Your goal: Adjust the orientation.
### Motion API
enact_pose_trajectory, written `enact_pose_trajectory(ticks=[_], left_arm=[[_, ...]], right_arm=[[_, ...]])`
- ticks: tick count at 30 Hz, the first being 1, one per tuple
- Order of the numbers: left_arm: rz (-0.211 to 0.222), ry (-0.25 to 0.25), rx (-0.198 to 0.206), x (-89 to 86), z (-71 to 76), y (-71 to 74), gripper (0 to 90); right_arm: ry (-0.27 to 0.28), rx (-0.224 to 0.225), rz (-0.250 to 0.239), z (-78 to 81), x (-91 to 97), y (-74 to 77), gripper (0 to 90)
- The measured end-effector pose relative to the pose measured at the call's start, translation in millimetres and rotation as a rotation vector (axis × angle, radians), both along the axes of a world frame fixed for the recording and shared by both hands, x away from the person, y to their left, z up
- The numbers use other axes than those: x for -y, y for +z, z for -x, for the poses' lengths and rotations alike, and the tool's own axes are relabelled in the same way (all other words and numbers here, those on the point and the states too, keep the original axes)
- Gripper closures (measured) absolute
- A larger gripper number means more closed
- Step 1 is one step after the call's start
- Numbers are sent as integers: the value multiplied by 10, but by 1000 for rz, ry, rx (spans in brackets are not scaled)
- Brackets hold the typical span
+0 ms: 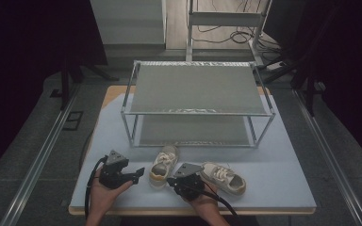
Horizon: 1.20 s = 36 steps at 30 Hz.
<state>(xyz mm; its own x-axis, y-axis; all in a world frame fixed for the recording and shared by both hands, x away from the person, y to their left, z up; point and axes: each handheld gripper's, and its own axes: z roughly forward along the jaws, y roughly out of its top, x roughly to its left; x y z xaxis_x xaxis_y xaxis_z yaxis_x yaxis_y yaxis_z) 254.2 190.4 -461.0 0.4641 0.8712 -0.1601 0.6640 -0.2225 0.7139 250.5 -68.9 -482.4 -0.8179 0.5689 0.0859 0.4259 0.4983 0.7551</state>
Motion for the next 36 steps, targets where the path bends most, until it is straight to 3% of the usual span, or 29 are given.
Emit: enact_pose_trajectory(ticks=[7,12,21,25,36], left_arm=[[13,10,5,-36,5,8,272],[21,16,1,-60,-2,-1,271],[25,5,-1,-41,8,-2,268],[26,7,0,-40,13,-1,268],[26,6,-2,-29,11,-13,268]], right_arm=[[24,9,-22,-19,-179,-37,893],[19,23,-42,16,-118,-9,889],[-57,58,-73,139,358,151,883],[-112,57,-71,204,656,146,883],[-206,54,-69,366,1144,68,883]])
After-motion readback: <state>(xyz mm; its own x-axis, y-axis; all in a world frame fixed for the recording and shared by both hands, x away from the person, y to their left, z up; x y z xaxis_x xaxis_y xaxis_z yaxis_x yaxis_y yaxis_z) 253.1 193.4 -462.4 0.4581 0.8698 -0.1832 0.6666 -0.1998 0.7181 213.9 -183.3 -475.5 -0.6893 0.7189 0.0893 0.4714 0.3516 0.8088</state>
